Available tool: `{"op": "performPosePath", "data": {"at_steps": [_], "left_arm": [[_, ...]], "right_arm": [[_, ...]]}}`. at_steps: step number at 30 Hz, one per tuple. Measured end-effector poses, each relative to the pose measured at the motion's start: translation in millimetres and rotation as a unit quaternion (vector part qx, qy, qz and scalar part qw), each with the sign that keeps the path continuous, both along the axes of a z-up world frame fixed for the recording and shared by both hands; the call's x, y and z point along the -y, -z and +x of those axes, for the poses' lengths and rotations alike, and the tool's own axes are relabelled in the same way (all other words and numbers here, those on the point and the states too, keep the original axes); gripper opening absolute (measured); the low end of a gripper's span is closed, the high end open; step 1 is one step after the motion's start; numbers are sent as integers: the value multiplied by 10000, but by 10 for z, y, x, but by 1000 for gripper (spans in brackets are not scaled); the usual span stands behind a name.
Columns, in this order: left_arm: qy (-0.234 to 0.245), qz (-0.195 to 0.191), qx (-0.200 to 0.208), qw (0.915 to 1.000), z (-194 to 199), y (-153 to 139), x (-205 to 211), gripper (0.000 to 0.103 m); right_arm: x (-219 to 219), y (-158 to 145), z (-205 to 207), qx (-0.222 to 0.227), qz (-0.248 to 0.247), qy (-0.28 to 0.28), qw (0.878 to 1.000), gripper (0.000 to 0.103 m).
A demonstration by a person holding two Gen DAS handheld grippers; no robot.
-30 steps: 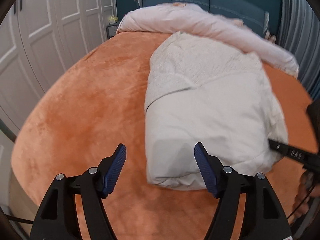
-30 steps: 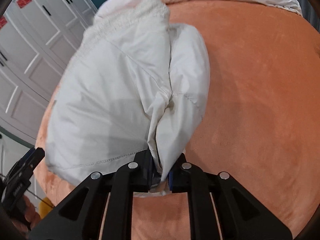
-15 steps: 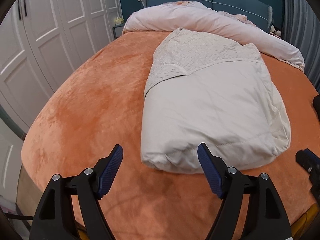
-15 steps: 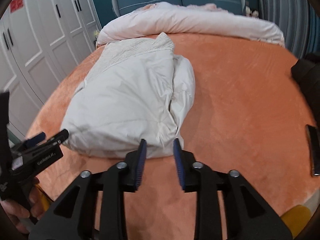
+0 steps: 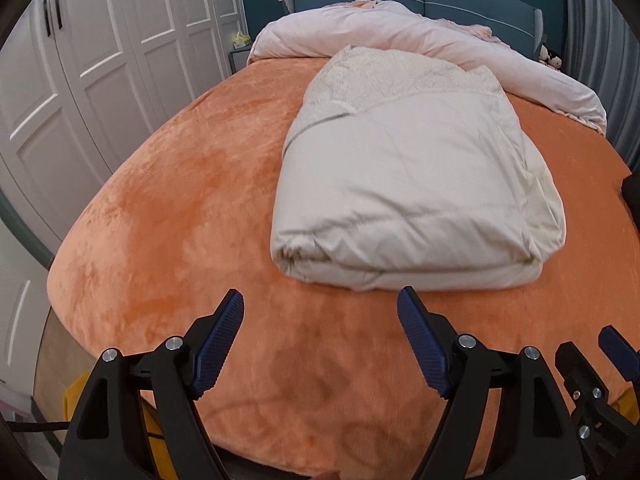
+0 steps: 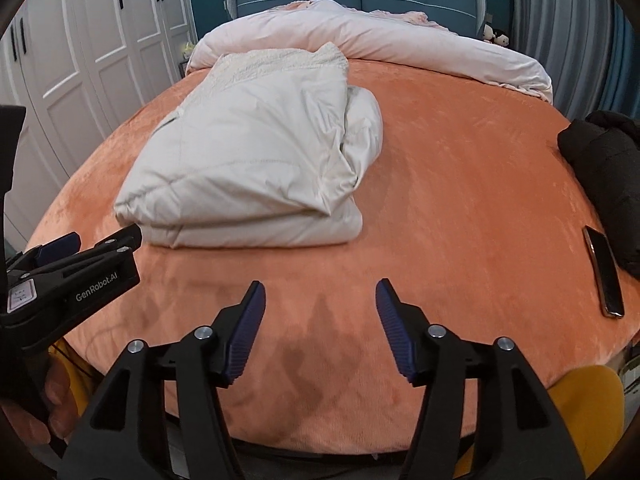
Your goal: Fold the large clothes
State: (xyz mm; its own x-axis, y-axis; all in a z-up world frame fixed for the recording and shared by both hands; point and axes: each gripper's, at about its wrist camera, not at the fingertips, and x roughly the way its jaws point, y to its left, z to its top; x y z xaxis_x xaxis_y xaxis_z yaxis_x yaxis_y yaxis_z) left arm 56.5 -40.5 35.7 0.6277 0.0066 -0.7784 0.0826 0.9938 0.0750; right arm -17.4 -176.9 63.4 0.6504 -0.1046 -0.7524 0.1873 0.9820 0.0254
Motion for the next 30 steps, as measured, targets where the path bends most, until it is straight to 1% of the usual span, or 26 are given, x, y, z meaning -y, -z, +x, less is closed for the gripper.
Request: {"op": "performPosePath", "data": {"at_steps": [5, 9, 12, 19, 30], "left_arm": [[68, 10, -46, 10000, -127, 77, 12, 77], [93, 64, 9, 9999, -224, 134, 16, 77], [94, 210, 47, 9997, -272, 183, 28, 76], [27, 294, 141, 9995, -361, 236, -11, 77], [-90, 140, 2, 9999, -369, 274, -59, 76]], "right_arm": [[-87, 3, -106, 48, -114, 34, 9999, 63], [-188, 28, -155, 64, -234, -16, 9997, 63], [-244, 48, -187, 56, -328, -37, 9994, 63], [-332, 66, -268, 34, -428, -63, 9991, 64], [-333, 103, -299, 12, -329, 22, 9995, 64]]}}
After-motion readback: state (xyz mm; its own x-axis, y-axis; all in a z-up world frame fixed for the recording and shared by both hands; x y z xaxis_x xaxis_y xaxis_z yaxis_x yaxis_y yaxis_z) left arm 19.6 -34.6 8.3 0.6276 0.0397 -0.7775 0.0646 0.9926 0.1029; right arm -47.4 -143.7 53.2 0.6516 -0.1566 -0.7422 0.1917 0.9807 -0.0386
